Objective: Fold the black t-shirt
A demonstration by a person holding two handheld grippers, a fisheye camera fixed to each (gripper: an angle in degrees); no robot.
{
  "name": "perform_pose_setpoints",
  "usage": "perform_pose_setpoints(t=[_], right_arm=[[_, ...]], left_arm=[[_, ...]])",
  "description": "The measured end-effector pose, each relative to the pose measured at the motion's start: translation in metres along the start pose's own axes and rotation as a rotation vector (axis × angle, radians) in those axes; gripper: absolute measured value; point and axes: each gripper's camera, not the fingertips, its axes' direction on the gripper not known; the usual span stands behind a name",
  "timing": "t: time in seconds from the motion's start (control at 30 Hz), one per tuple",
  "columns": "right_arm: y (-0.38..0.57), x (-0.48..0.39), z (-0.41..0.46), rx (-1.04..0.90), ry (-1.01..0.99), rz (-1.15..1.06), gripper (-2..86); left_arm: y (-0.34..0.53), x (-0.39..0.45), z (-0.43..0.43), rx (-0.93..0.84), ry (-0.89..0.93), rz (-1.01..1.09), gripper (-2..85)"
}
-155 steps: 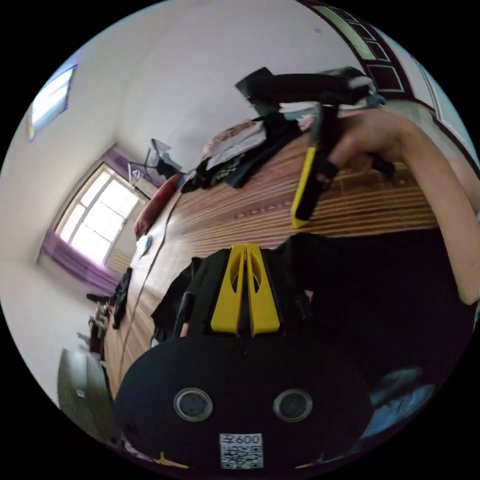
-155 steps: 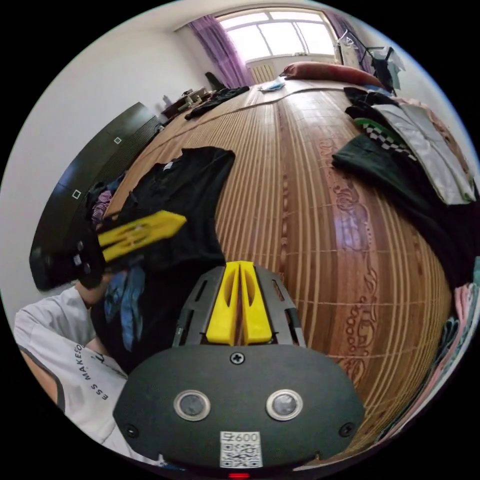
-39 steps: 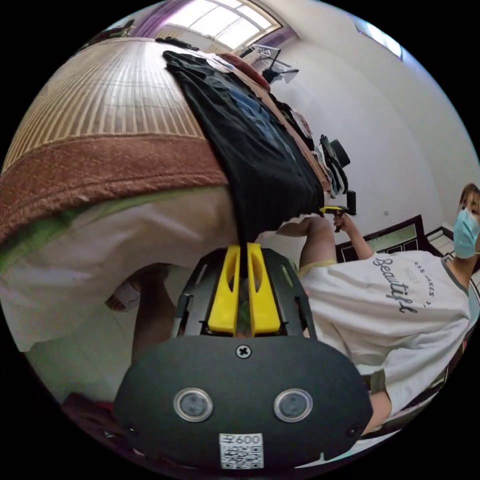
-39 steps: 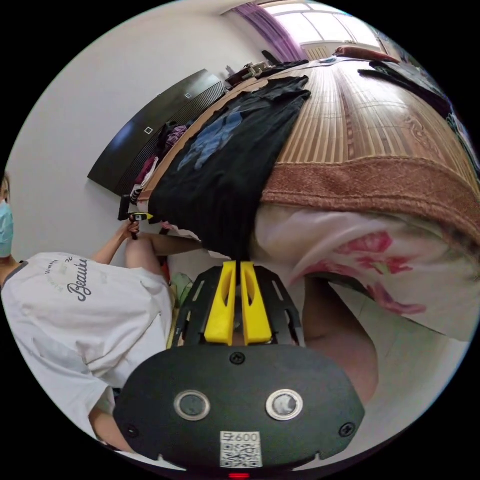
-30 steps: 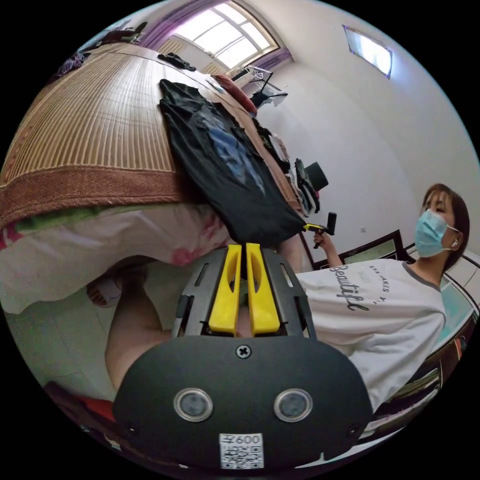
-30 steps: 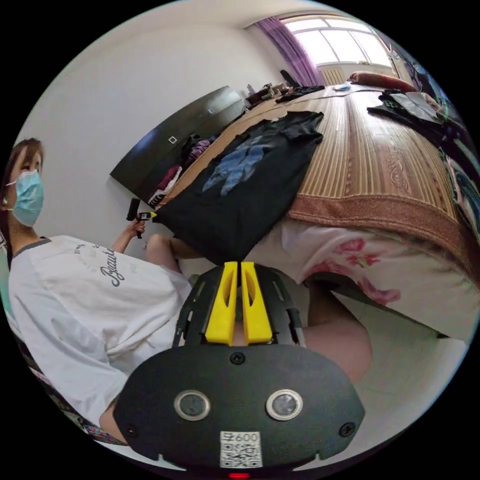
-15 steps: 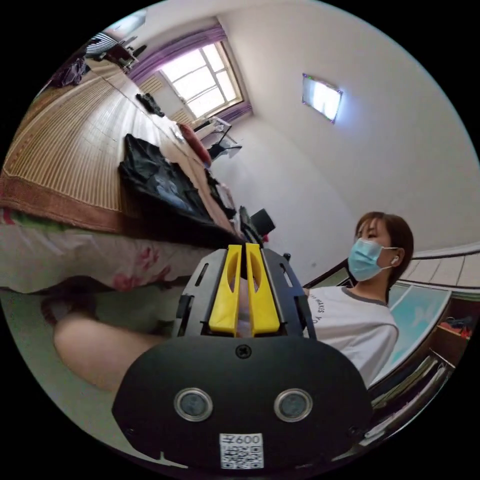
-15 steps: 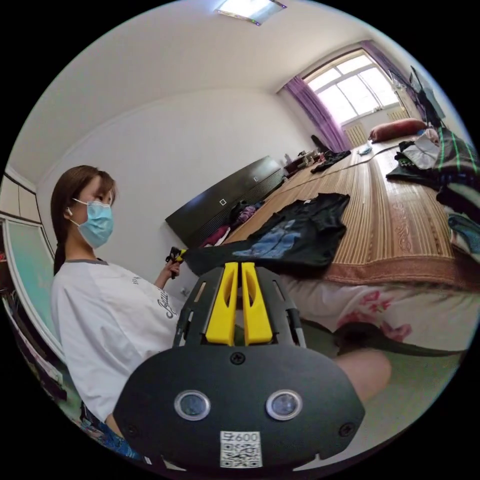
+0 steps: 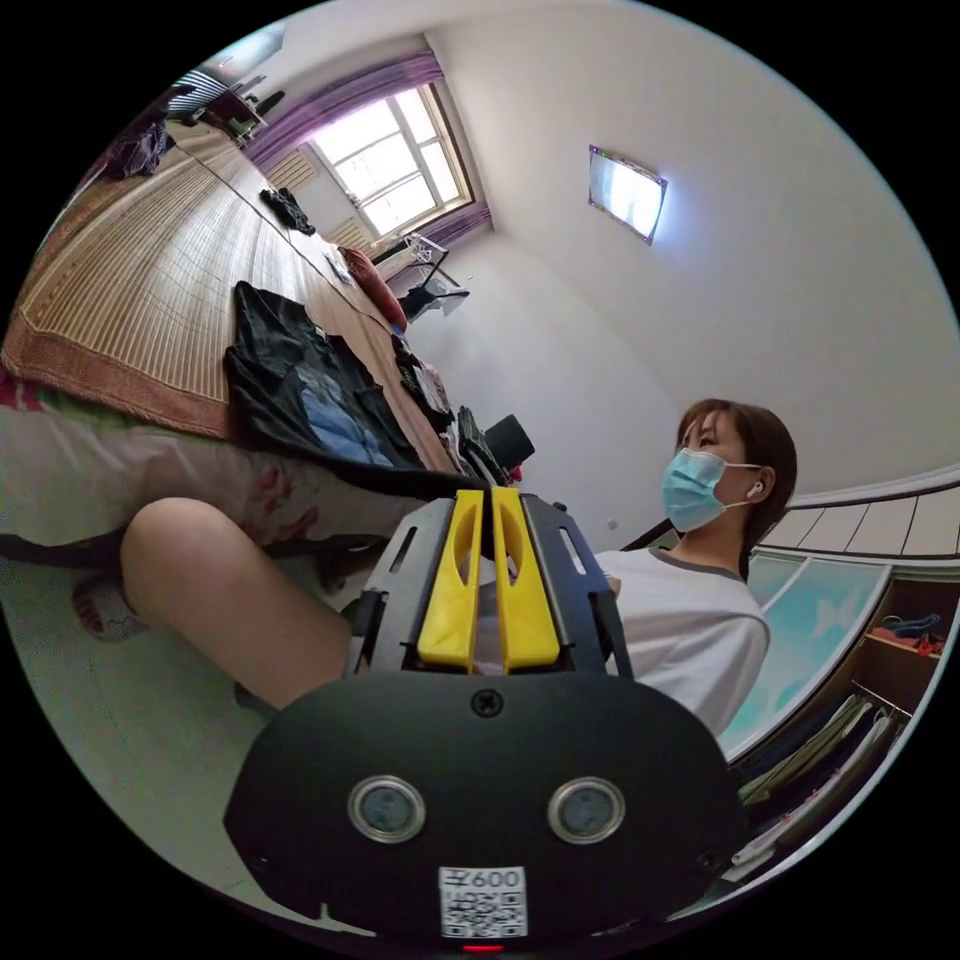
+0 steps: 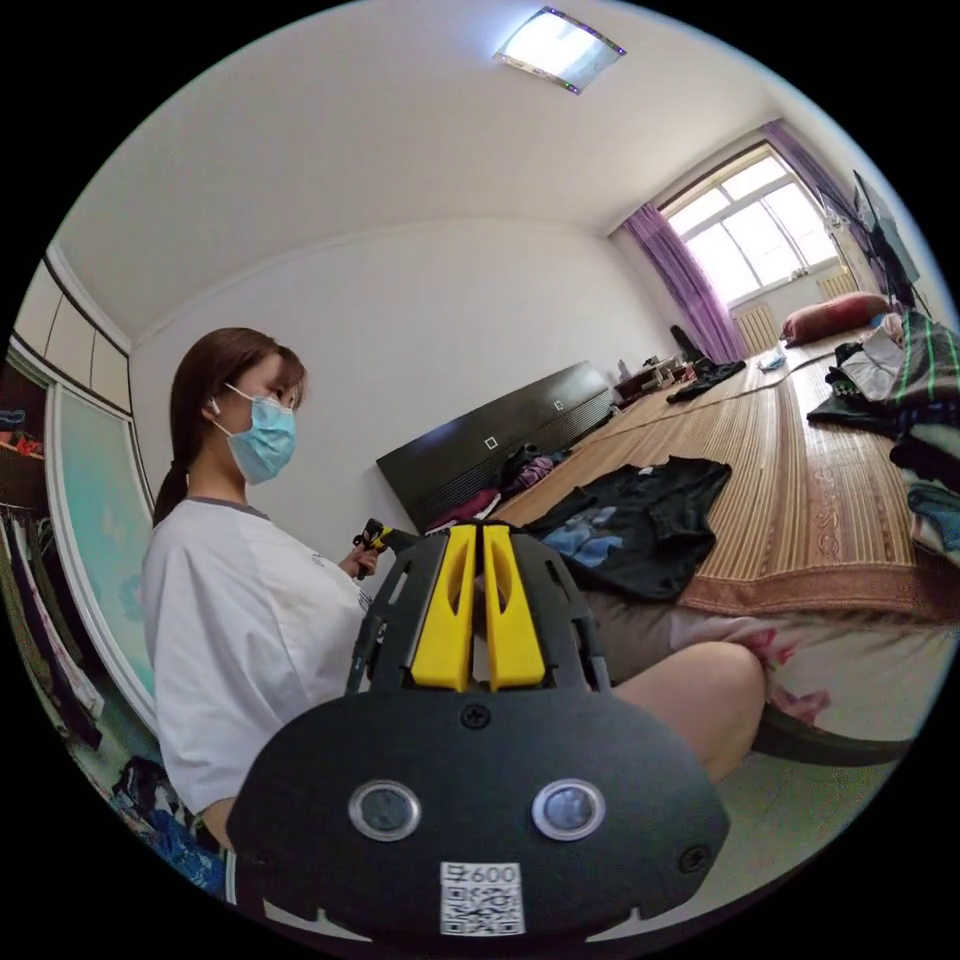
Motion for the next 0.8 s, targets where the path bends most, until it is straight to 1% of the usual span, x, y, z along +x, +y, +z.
perform_pose_setpoints(t=[0.13, 0.3, 0.4, 0.43, 0.5, 0.57, 0.6, 0.67, 0.7, 0.77, 0.8], right_arm=[[-0.023, -0.021, 0.018, 0.018, -0.015, 0.033, -0.8], [-0.064, -0.049, 0.042, 0.074, -0.033, 0.006, -0.8], [-0.114, -0.054, 0.064, 0.105, -0.052, -0.026, -0.8], [-0.14, -0.051, 0.075, 0.121, -0.05, -0.04, -0.8], [-0.184, -0.038, 0.095, 0.151, -0.038, -0.039, -0.8], [-0.243, -0.007, 0.128, 0.194, -0.009, -0.009, -0.9], [-0.257, 0.003, 0.137, 0.205, 0.001, 0.006, -0.9], [-0.311, 0.056, 0.173, 0.239, 0.024, 0.113, -0.9], [-0.323, 0.071, 0.182, 0.246, 0.023, 0.15, -0.9], [-0.373, 0.13, 0.218, 0.277, 0.003, 0.274, -0.9], [-0.385, 0.143, 0.227, 0.281, 0.003, 0.294, -0.8]], left_arm=[[-0.015, 0.002, 0.005, 0.02, 0.038, -0.008, 1.6], [-0.047, 0.003, 0.001, 0.045, 0.048, 0.007, 1.7], [-0.095, -0.006, -0.001, 0.069, 0.1, 0.037, 1.8], [-0.124, -0.012, 0.0, 0.075, 0.124, 0.055, 1.8], [-0.171, -0.024, 0.003, 0.081, 0.142, 0.074, 1.8], [-0.244, -0.047, 0.013, 0.084, 0.151, 0.095, 1.7], [-0.263, -0.053, 0.016, 0.082, 0.148, 0.102, 1.7], [-0.336, -0.091, 0.029, 0.078, 0.142, 0.093, 1.7], [-0.355, -0.102, 0.033, 0.074, 0.145, 0.087, 1.7], [-0.423, -0.153, 0.046, 0.084, 0.161, 0.034, 1.7], [-0.439, -0.166, 0.048, 0.086, 0.166, 0.022, 1.7]])
